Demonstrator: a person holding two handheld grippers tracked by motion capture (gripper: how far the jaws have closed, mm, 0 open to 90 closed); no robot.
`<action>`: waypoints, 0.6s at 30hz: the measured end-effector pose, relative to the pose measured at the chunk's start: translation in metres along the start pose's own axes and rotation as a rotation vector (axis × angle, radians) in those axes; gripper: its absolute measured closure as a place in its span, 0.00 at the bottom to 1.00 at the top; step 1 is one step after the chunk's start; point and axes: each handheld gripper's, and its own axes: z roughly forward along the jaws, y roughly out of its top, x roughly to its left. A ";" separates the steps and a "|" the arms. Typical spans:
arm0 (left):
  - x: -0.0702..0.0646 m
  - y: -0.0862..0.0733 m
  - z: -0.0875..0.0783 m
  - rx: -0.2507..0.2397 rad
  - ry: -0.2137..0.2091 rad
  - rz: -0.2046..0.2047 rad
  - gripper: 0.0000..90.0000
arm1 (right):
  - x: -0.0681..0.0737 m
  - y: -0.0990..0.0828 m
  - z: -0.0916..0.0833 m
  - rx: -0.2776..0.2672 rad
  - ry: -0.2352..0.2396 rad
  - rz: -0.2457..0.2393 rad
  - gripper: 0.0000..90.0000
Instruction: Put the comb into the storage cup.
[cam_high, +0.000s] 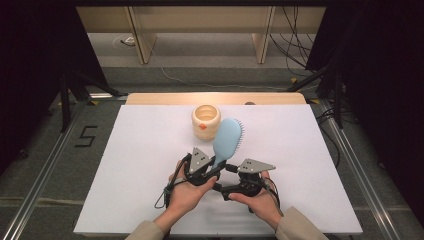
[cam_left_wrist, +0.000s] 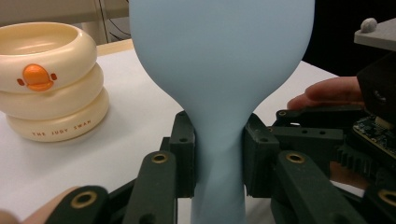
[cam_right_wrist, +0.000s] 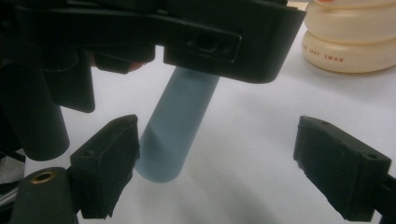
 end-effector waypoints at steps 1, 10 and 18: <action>0.000 0.000 0.000 -0.001 0.000 -0.001 0.77 | 0.000 0.000 0.000 0.000 0.001 0.001 0.17; -0.002 0.000 0.001 -0.001 -0.003 -0.001 0.77 | 0.001 0.000 0.003 0.005 0.003 -0.003 0.17; -0.003 -0.001 0.002 0.001 -0.005 0.001 0.77 | 0.003 0.000 0.006 0.007 0.009 -0.004 0.17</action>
